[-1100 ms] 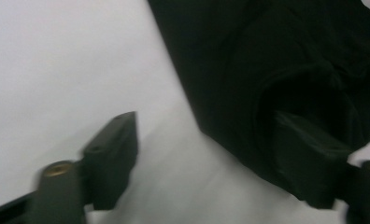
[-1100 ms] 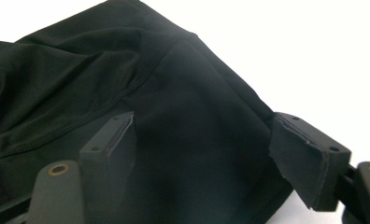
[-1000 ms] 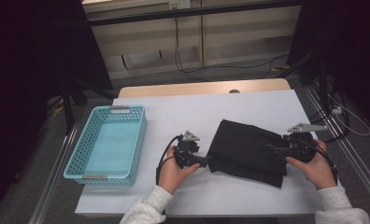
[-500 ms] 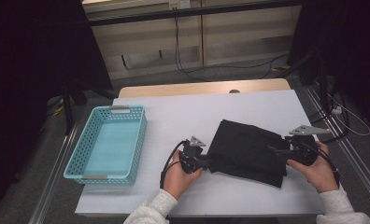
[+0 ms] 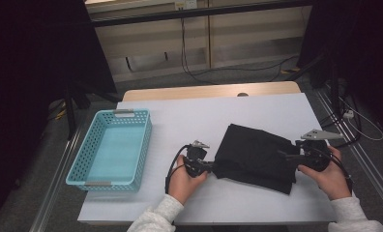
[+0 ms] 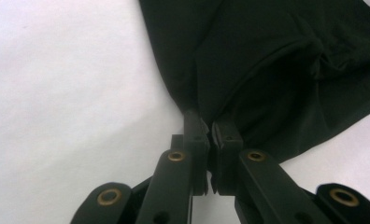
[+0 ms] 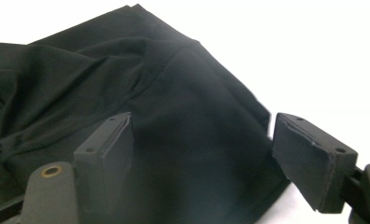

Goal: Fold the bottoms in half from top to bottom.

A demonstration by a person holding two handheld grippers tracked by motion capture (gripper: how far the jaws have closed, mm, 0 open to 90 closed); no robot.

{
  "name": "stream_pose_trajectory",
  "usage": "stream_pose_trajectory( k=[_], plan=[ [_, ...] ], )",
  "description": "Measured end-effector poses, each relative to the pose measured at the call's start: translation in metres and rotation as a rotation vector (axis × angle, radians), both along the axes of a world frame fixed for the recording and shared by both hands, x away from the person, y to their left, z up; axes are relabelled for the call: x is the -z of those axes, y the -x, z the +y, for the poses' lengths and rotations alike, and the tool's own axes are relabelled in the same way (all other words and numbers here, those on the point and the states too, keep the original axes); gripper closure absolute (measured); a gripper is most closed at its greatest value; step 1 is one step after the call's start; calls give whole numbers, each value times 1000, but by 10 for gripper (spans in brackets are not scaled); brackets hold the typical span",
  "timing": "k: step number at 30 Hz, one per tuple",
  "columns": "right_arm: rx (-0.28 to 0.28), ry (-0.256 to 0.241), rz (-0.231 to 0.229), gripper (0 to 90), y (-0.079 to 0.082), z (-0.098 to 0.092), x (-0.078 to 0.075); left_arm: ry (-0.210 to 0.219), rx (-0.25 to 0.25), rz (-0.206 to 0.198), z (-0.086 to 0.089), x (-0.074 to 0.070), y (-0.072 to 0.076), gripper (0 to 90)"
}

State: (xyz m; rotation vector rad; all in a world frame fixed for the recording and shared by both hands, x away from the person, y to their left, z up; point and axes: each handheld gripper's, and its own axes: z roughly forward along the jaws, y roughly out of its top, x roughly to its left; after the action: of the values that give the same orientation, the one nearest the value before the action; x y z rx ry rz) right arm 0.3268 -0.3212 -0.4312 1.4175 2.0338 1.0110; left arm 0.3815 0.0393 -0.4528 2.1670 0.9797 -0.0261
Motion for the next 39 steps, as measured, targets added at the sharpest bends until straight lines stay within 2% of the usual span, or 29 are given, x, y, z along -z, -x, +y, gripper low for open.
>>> stream_pose_trajectory(
  k=[8, 11, 14, 21, 27, 34, 39],
  plan=[
    [29, -17, -21, 192, 2, -8, -2, 9, -59, 0, 20, -4, -21, 866],
    [34, -15, -26, 191, 2, -9, -2, 10, -68, 3, 24, -5, -26, 866],
    [35, -19, -30, 184, 2, -8, -2, 6, -75, -13, 31, -6, -34, 865],
    [35, -22, -30, 176, 4, -6, 1, 11, -96, -6, 41, -7, -52, 864],
    [17, -17, -22, 175, 5, -1, 3, -17, -119, -37, 50, -10, -68, 862],
    [20, -24, -19, 173, 6, 2, 4, -24, -128, -54, 53, -14, -80, 861],
    [-19, -13, -4, 184, 4, 14, 8, -47, -139, -77, 54, -17, -93, 863]
  ],
)
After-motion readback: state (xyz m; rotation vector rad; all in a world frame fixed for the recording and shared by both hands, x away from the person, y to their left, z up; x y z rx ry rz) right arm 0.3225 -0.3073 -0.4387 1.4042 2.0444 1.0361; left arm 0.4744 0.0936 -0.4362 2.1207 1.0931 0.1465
